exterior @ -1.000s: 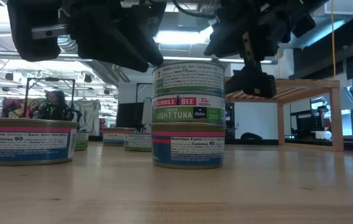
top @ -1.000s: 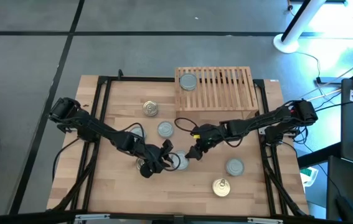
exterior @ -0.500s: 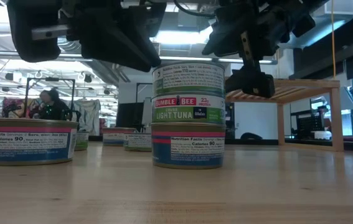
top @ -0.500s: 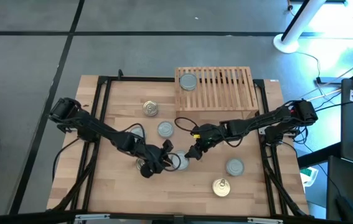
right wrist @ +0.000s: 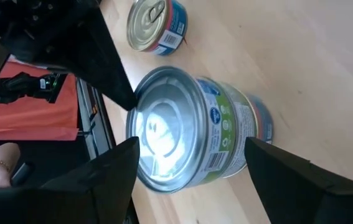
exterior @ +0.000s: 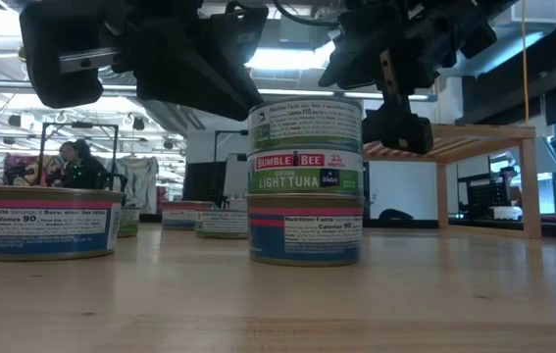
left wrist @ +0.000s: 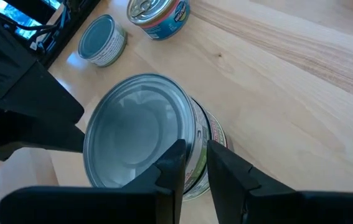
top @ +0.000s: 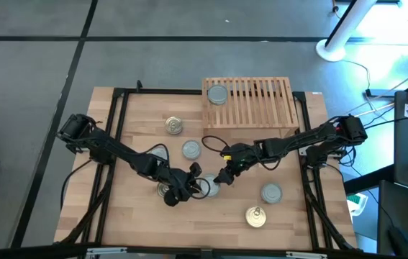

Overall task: Stack canned seafood by type on shelf
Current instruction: Stack the green tuna can on top of the green tuna can on the shelf

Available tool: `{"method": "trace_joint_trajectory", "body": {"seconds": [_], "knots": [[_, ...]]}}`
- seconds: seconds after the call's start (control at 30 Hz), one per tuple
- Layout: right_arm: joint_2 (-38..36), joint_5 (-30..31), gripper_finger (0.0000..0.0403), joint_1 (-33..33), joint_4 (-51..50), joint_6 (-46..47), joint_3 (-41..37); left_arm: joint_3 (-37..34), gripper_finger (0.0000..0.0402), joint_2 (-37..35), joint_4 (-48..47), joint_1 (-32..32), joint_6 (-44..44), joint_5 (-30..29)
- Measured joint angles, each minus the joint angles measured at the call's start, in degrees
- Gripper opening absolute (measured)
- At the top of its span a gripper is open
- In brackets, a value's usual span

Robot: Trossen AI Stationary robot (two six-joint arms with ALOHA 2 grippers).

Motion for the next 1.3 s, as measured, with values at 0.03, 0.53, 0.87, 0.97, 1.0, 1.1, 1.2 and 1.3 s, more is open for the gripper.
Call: {"method": "trace_joint_trajectory", "body": {"seconds": [0.03,0.53,0.87,0.97,1.0,1.1,1.2,1.3], "knots": [[0.0,-0.2,0.0292,0.0,0.0,0.0,0.0,0.0,0.0061,0.0,-0.1,-0.1,0.0,0.0],[0.0,-5.0,0.0292,0.0,1.6,3.4,0.0,-0.1,0.0053,0.0,-0.7,-0.3,0.0,0.0],[0.0,-5.0,0.0292,0.0,1.7,5.8,0.0,-0.2,0.0012,0.1,-1.0,-1.0,-0.3,0.5],[-0.1,-4.7,0.0292,0.0,2.1,5.8,0.0,-0.2,0.0003,0.1,-1.2,-0.9,0.0,0.5],[-0.1,-4.5,0.0292,0.0,2.5,5.8,0.0,-0.2,0.0002,0.1,-1.1,-0.9,0.1,0.4],[-0.1,-4.1,0.0292,0.0,3.0,5.6,0.0,-0.4,0.0003,0.3,-2.3,-0.9,0.1,0.3],[0.0,-3.9,0.0292,0.0,3.1,5.6,0.0,-0.7,0.0006,0.5,-3.4,-0.9,0.2,0.4],[0.0,-2.9,0.0292,0.0,3.2,5.5,0.0,-0.5,0.0007,0.4,-2.4,-0.9,0.2,0.3]]}}
